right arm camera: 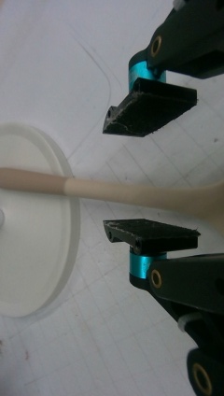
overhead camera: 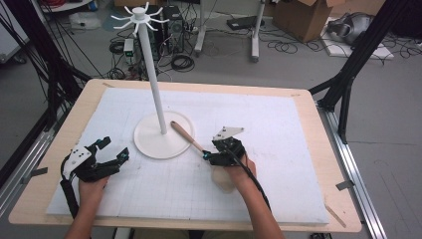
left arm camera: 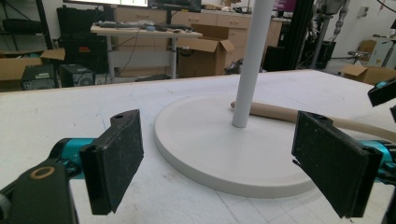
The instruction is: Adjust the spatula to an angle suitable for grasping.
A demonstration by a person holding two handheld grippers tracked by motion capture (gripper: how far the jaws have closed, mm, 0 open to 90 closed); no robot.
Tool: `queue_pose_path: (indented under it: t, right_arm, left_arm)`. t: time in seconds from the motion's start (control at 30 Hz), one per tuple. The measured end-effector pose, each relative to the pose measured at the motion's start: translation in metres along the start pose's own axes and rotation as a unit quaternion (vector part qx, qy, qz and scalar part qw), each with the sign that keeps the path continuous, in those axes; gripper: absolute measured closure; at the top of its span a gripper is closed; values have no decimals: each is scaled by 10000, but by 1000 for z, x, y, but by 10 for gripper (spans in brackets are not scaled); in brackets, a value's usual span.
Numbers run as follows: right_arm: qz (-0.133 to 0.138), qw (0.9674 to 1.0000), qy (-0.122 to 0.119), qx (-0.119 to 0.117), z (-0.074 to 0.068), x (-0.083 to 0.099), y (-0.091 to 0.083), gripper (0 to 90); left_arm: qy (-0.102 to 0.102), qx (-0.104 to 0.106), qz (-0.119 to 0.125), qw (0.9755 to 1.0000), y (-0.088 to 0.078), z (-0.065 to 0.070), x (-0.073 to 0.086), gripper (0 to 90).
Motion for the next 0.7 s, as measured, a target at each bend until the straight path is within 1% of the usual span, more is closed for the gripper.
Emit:
queue_pose_path:
  t: [0.1,0.17,0.3,0.33,0.4,0.47,0.53,0.7]
  right_arm:
    - [-186,9998,-60,-41,-3,0,7,488]
    - [-257,9996,-52,-83,-4,1,12,498]
    - [-469,9988,16,-121,-2,4,20,525]
    - [-516,9985,66,-154,-2,4,22,529]
    - [-623,9978,92,-205,-3,5,26,543]
    - [-632,9976,104,-268,-4,5,29,566]
    - [-736,9969,93,-278,-3,6,32,601]
    - [-823,9959,147,-337,-4,7,35,665]
  left_arm:
    - [-5,4,-1,10000,0,0,0,172]
    - [-3,3,-4,10000,0,0,0,173]
    - [9,-1,-9,10000,0,0,0,173]
    - [7,-2,-4,10000,0,0,0,173]
    - [3,-3,-3,10000,0,0,0,173]
    - [-1,-1,1,10000,0,0,0,173]
    - [11,-5,-7,10000,0,0,0,173]
    - [39,2,-10,10000,0,0,0,174]
Point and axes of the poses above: each handheld gripper's, and its own axes: y roughly forward along the jaws, x roughly out of its underside, z roughly to its right, the point moved 9 cm from there along y, roughly forward along the jaws, and after that the axes turned 11 degrees about -y, right-handed, at the moved point
